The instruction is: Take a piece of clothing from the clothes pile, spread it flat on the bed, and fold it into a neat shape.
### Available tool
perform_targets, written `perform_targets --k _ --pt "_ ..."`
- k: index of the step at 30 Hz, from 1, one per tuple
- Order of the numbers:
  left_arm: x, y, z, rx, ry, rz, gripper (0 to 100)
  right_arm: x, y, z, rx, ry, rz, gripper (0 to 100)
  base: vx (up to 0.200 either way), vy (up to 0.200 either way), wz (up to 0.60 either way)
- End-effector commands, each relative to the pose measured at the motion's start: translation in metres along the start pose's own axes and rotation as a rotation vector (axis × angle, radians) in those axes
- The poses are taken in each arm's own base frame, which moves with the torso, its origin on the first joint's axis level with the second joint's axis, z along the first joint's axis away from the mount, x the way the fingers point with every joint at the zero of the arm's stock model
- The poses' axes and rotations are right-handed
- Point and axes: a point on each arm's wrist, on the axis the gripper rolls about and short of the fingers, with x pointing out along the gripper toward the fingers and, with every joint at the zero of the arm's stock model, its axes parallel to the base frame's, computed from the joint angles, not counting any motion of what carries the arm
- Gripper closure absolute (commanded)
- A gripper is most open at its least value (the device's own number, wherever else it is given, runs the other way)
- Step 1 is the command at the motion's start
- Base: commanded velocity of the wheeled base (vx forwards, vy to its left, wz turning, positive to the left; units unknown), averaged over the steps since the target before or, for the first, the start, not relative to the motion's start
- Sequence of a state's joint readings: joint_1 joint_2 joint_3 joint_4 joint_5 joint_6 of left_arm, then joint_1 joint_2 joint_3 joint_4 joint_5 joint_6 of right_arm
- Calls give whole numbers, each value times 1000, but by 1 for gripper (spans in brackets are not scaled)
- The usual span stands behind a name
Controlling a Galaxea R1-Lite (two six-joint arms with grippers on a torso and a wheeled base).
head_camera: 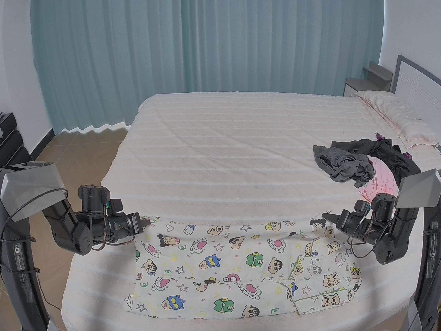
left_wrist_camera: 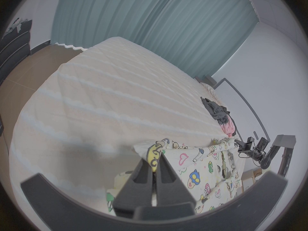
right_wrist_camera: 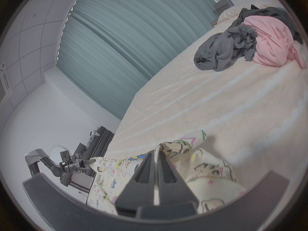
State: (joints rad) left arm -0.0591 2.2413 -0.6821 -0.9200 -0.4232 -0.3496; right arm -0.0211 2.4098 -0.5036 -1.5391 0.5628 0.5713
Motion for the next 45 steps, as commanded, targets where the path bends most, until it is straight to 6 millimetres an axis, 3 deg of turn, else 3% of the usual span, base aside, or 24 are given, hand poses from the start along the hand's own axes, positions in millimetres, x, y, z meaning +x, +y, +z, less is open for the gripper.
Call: perform_targets --k 1,20,29,40,41,42,45 --pt "-16 -1 -19 14 52 17 100 -21 5 -17 3 57 -32 100 0 0 0" --pt "-41 5 -73 103 205 49 100 -70 1 -56 -16 247 -81 100 0 0 0" --pt "-44 7 -89 166 273 54 100 -67 -10 -71 -60 306 -104 100 0 0 0" --pt "-42 5 -99 189 311 73 100 -65 -13 -72 -67 307 -110 100 0 0 0" --pt "-42 5 -99 189 315 75 0 -64 -14 -72 -70 303 -112 100 0 0 0" --pt "-43 5 -100 188 316 75 0 -64 -14 -72 -71 301 -116 0 0 0 0" --pt "-45 4 -101 187 321 75 0 -64 -16 -72 -73 297 -140 0 0 0 0"
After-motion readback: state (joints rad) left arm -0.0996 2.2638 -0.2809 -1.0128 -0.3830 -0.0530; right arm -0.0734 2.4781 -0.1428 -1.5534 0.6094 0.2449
